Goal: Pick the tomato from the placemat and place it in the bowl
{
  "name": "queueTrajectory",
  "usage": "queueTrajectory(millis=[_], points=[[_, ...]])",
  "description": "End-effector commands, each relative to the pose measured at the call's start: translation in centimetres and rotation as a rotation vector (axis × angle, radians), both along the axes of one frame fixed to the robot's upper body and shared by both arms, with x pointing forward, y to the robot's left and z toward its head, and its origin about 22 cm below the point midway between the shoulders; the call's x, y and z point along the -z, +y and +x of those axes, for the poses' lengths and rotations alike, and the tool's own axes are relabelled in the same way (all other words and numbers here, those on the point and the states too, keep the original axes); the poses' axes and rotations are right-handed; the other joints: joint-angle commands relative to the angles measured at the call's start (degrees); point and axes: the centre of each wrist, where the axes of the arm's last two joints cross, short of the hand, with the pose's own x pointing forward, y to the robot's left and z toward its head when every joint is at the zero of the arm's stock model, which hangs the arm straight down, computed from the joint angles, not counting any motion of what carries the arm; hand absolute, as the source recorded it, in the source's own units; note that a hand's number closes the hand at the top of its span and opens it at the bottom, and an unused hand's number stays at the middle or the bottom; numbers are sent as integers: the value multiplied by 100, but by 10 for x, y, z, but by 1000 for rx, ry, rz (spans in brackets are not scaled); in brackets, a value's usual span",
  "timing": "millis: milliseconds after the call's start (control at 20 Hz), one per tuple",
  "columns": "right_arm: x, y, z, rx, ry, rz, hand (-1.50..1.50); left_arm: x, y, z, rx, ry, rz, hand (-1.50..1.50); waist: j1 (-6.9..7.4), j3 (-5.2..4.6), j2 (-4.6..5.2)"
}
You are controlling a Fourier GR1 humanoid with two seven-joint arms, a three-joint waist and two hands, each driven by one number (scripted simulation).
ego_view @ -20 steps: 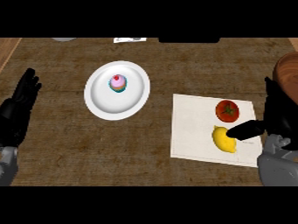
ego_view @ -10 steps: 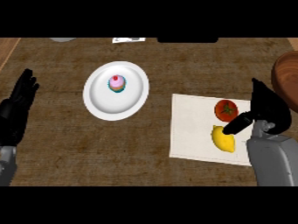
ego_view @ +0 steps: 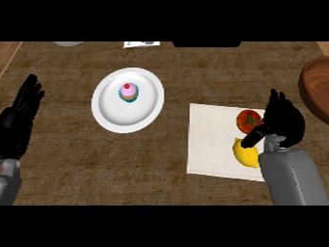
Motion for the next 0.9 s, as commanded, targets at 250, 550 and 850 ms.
queueTrajectory(millis=[250, 550, 850], points=[[27, 2, 6, 40, 51, 61, -150, 5, 14, -2, 2, -15, -1, 0, -4, 0, -1], [35, -12, 12, 39, 34, 51, -150, 8, 8, -14, -11, -11, 15, 0, 10, 1, -3], [64, 7, 25, 67, 53, 39, -150, 10, 9, 9, -13, -6, 3, 0, 11, 1, 12]])
